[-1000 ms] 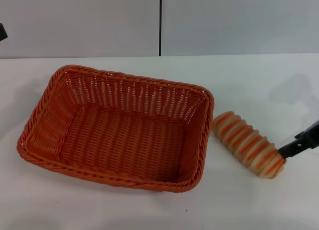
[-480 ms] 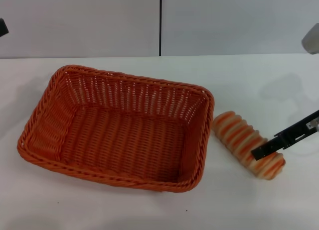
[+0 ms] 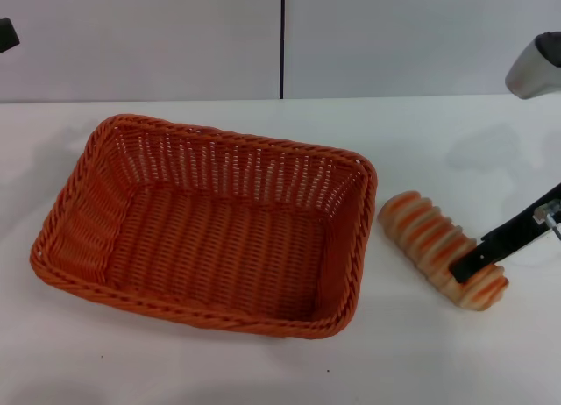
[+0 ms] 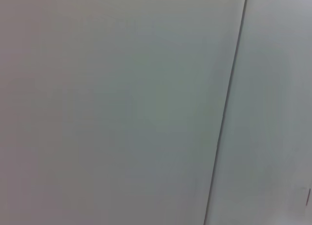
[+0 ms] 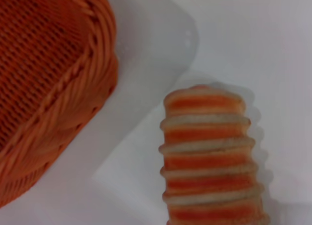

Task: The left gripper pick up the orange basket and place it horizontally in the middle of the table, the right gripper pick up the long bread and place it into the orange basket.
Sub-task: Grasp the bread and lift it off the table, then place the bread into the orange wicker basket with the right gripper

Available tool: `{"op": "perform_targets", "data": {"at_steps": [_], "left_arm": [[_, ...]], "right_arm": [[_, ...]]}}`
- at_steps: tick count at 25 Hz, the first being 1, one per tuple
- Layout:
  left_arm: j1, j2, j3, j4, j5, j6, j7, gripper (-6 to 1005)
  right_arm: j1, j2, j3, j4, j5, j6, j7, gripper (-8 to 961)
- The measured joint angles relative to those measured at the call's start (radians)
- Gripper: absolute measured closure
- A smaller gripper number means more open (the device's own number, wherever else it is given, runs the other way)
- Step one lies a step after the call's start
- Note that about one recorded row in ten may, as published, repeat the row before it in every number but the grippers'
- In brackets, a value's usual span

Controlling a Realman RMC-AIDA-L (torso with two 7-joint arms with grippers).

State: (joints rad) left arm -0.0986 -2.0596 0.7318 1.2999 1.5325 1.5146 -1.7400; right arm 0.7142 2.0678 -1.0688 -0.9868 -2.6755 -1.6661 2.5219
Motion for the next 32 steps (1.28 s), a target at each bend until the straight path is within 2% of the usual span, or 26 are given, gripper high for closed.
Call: {"op": "perform_targets", "data": {"at_steps": [7,11,15,19,21,23,25,26,28,31,32], "left_arm": [[-0.015,0.001,-0.013,-0.010,0.000,-0.003,0.003,415],[-0.018,0.001,-0.015,-0.012,0.000,-0.004,0.003,416],[-0.040,0.001,-0.035,-0.035,0.000,0.001,0.012,422],[-0.043,0.001,-0.038,-0.036,0.000,0.001,0.012,422],[-0.042,0.001,-0.038,-0.036,0.000,0.001,0.012,422],[-0.040,0.001,-0.039,-0.037,-0.002,0.001,0.013,422],[-0.039,0.001,-0.039,-0.041,-0.005,0.001,0.013,422],[-0.040,0.001,-0.039,-0.045,-0.006,0.001,0.013,422],[-0.041,0.001,-0.039,-0.052,-0.006,0.002,0.012,422],[-0.049,0.001,-0.038,-0.073,-0.007,0.003,0.012,422],[-0.049,0.001,-0.038,-0.073,-0.007,0.003,0.012,422]], "right_arm": [[0.019,-0.002,0.013,0.030,-0.001,0.023,-0.019,337],[0.018,-0.002,0.014,0.025,0.009,0.030,-0.022,417],[0.012,-0.003,0.029,-0.007,0.020,0.023,-0.022,452],[0.000,-0.004,0.105,-0.096,0.022,-0.009,-0.022,489],[-0.003,-0.012,0.157,-0.167,0.023,-0.045,-0.022,508],[-0.003,-0.015,0.167,-0.197,0.023,-0.063,-0.022,516],[-0.003,-0.017,0.179,-0.271,0.023,-0.097,-0.020,525],[0.000,-0.015,0.184,-0.353,0.023,-0.134,-0.014,529],[0.004,-0.013,0.184,-0.396,0.028,-0.159,-0.009,537],[0.032,-0.007,0.175,-0.543,0.113,-0.254,0.017,550],[0.032,-0.007,0.175,-0.543,0.113,-0.254,0.017,554]]}}
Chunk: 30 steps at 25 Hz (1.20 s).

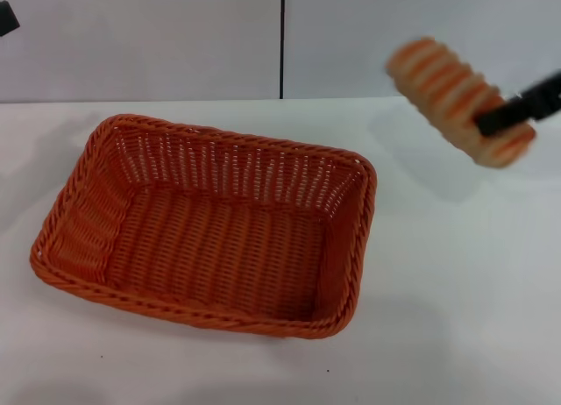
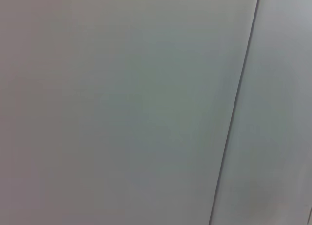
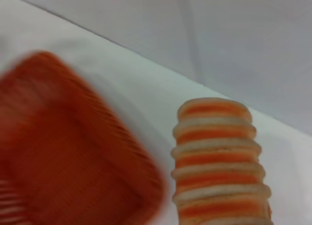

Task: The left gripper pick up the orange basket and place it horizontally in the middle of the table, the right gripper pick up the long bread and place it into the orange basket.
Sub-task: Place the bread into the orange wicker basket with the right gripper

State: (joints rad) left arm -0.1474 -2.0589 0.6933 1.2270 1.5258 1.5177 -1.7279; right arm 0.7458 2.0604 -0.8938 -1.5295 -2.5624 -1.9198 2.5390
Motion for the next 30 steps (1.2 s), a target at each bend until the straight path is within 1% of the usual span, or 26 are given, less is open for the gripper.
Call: {"op": "perform_targets", "data": {"at_steps": [3,4,5,6,8,9,10,11,13,14,15,16,18,19,22,24,30], "left_arm": [[-0.004,0.000,0.000,-0.010,-0.001,0.002,0.001,422],[-0.004,0.000,0.000,-0.011,-0.001,0.002,0.001,422],[-0.004,0.000,0.000,-0.011,-0.001,0.002,0.001,422],[-0.004,0.000,0.000,-0.011,-0.001,0.002,0.001,422],[-0.004,-0.002,0.000,-0.013,-0.002,0.012,0.001,422],[-0.004,-0.002,0.000,-0.013,-0.002,0.012,0.001,422],[-0.004,-0.002,0.000,-0.013,-0.002,0.012,0.001,422],[-0.004,-0.002,0.000,-0.013,-0.002,0.012,0.001,422],[-0.004,-0.003,0.000,-0.013,-0.003,0.019,0.001,422],[-0.004,-0.003,0.000,-0.014,-0.011,0.034,0.001,422],[-0.003,-0.003,0.001,-0.014,-0.016,0.042,0.001,422],[-0.003,-0.003,0.001,-0.014,-0.016,0.042,0.001,422],[-0.003,-0.004,0.001,-0.014,-0.018,0.048,0.001,422],[0.001,-0.004,0.000,-0.014,-0.020,0.058,0.001,422],[0.006,-0.002,0.000,-0.014,-0.024,0.060,0.005,422],[0.011,-0.002,0.000,-0.014,-0.026,0.071,0.036,422],[0.012,-0.001,0.000,-0.017,-0.025,0.084,0.063,422]], "right_arm": [[0.025,0.006,-0.031,-0.048,0.092,-0.059,0.016,582],[0.036,0.010,-0.087,-0.053,0.170,-0.075,0.031,593],[0.038,0.010,-0.117,-0.046,0.209,-0.076,0.037,605],[0.038,0.010,-0.117,-0.046,0.209,-0.076,0.037,615],[0.041,0.011,-0.178,-0.014,0.291,-0.068,0.045,637],[0.049,0.011,-0.229,0.044,0.348,-0.039,0.043,647],[0.049,0.011,-0.229,0.044,0.348,-0.039,0.043,656],[0.053,0.011,-0.253,0.080,0.367,-0.016,0.035,665],[0.065,0.012,-0.293,0.161,0.392,0.036,0.000,683],[0.081,0.012,-0.309,0.232,0.408,0.080,-0.041,692],[0.090,0.012,-0.311,0.269,0.413,0.104,-0.069,695],[0.090,0.012,-0.311,0.269,0.413,0.104,-0.069,699],[0.098,0.012,-0.308,0.326,0.416,0.150,-0.118,705],[0.096,0.012,-0.305,0.362,0.426,0.197,-0.161,708],[0.093,0.012,-0.302,0.390,0.443,0.223,-0.200,718],[0.091,0.012,-0.298,0.431,0.482,0.250,-0.255,725],[0.089,0.012,-0.298,0.442,0.502,0.282,-0.283,523]]}}
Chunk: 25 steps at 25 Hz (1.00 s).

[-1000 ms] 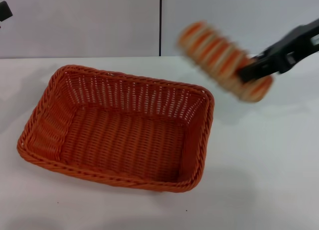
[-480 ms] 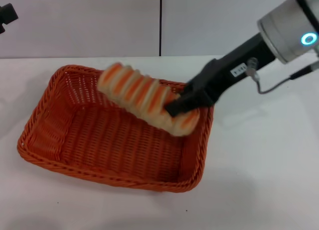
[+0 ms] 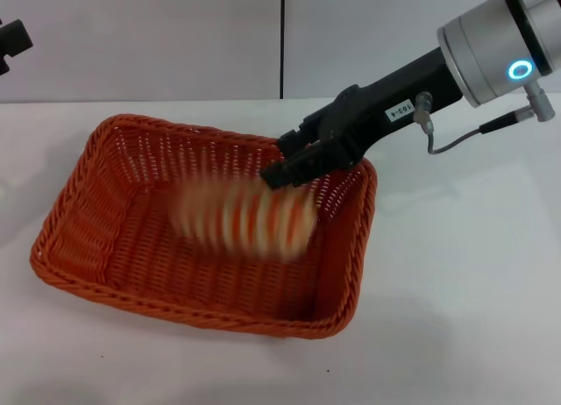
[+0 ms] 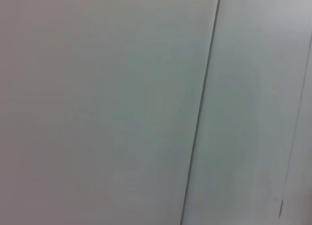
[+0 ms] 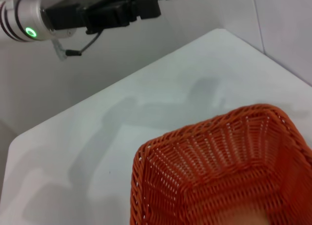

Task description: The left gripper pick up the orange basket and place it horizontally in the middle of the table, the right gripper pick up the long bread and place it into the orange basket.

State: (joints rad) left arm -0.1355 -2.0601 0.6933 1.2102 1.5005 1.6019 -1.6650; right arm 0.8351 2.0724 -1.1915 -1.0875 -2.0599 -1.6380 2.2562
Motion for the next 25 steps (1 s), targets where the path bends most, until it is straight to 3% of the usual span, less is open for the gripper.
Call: {"op": "perform_targets", "data": {"at_steps": [6,9,13,14,15,16,17,18,19,20,21,23,24,25], "left_arm": [[-0.005,0.002,-0.043,-0.043,-0.003,0.014,0.030,422],[-0.002,0.002,-0.057,-0.054,-0.004,0.019,0.060,422],[0.009,0.001,-0.107,-0.113,-0.014,0.042,0.145,422],[0.012,0.000,-0.140,-0.148,-0.020,0.061,0.184,422],[0.013,0.000,-0.193,-0.204,-0.027,0.084,0.235,422],[0.013,0.000,-0.193,-0.204,-0.027,0.084,0.235,422],[0.014,0.002,-0.307,-0.318,-0.035,0.130,0.354,422],[0.015,0.002,-0.331,-0.340,-0.035,0.140,0.388,422],[0.020,0.002,-0.391,-0.398,-0.037,0.155,0.454,422],[0.020,0.002,-0.391,-0.398,-0.037,0.155,0.454,422],[0.033,0.001,-0.482,-0.499,-0.041,0.172,0.580,422],[0.043,0.001,-0.534,-0.561,-0.042,0.180,0.666,422],[0.058,-0.001,-0.605,-0.663,-0.044,0.193,0.788,422],[0.058,-0.001,-0.605,-0.663,-0.044,0.193,0.788,422]], "right_arm": [[-0.018,0.000,0.019,-0.017,0.006,0.003,-0.004,364],[-0.078,0.000,0.061,-0.114,0.010,-0.023,0.001,362],[-0.259,0.001,0.124,-0.331,0.039,-0.012,0.002,360],[-0.371,0.004,0.157,-0.433,0.078,0.034,-0.027,360],[-0.371,0.004,0.157,-0.433,0.078,0.034,-0.027,360],[-0.433,0.009,0.178,-0.461,0.112,0.069,-0.065,360],[-0.489,0.013,0.201,-0.473,0.159,0.105,-0.118,360],[-0.542,0.016,0.227,-0.466,0.216,0.139,-0.182,360],[-0.610,0.012,0.265,-0.393,0.375,0.194,-0.340,360],[-0.610,0.012,0.265,-0.393,0.375,0.194,-0.340,360],[-0.632,0.007,0.279,-0.324,0.480,0.212,-0.446,360],[-0.649,0.000,0.324,-0.133,0.666,0.220,-0.665,360],[-0.644,0.001,0.378,0.104,0.813,0.204,-0.922,360],[-0.644,0.001,0.378,0.104,0.813,0.204,-0.922,360]]}}
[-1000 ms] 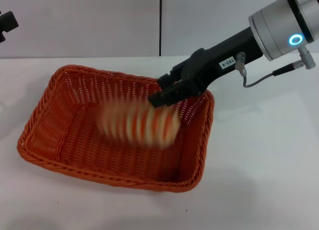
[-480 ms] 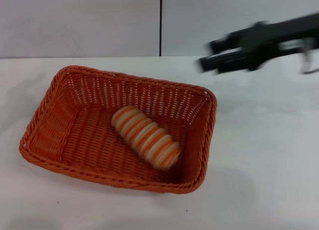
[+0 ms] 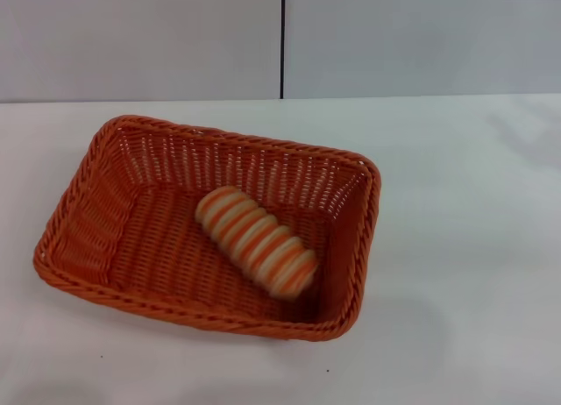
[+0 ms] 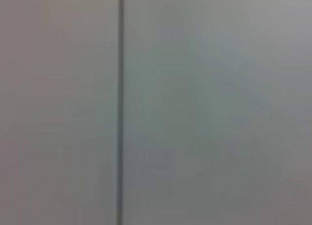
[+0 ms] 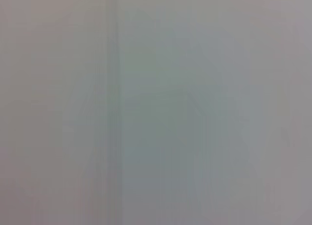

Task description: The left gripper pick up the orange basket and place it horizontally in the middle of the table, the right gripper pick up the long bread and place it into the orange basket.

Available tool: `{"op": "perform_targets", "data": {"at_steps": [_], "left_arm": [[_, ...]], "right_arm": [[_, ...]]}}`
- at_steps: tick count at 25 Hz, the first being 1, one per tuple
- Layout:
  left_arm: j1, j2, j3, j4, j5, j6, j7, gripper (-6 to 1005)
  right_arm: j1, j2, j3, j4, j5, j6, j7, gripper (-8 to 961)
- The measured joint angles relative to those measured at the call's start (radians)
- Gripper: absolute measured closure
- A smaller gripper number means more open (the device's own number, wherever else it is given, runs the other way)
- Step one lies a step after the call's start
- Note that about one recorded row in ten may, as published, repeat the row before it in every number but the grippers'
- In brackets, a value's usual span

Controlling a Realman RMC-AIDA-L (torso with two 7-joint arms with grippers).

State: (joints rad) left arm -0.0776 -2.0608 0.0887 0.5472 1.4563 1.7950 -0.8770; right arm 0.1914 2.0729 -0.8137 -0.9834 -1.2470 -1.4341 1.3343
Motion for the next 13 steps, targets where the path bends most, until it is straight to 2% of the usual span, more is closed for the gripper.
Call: {"op": "perform_targets", "data": {"at_steps": [3,4,5,7,9,13], "left_arm": [[0.018,-0.002,-0.080,-0.129,-0.001,0.030,0.133,422],[0.033,-0.004,-0.128,-0.210,-0.002,0.050,0.211,422],[0.040,-0.005,-0.144,-0.247,-0.002,0.059,0.249,422],[0.053,-0.004,-0.162,-0.302,-0.002,0.072,0.298,422],[0.069,-0.004,-0.174,-0.366,-0.002,0.081,0.392,422],[0.080,-0.006,-0.178,-0.466,-0.002,0.067,0.537,422]], "right_arm": [[0.033,0.001,0.051,0.345,0.231,-0.050,-0.410,360],[0.060,0.002,0.065,0.519,0.354,-0.071,-0.611,360],[0.060,0.002,0.065,0.519,0.354,-0.071,-0.611,360],[0.110,0.004,0.071,0.709,0.497,-0.077,-0.821,360],[0.143,0.004,0.071,0.796,0.553,-0.070,-0.917,360],[0.170,0.005,0.071,0.865,0.580,-0.067,-1.006,360]]}}
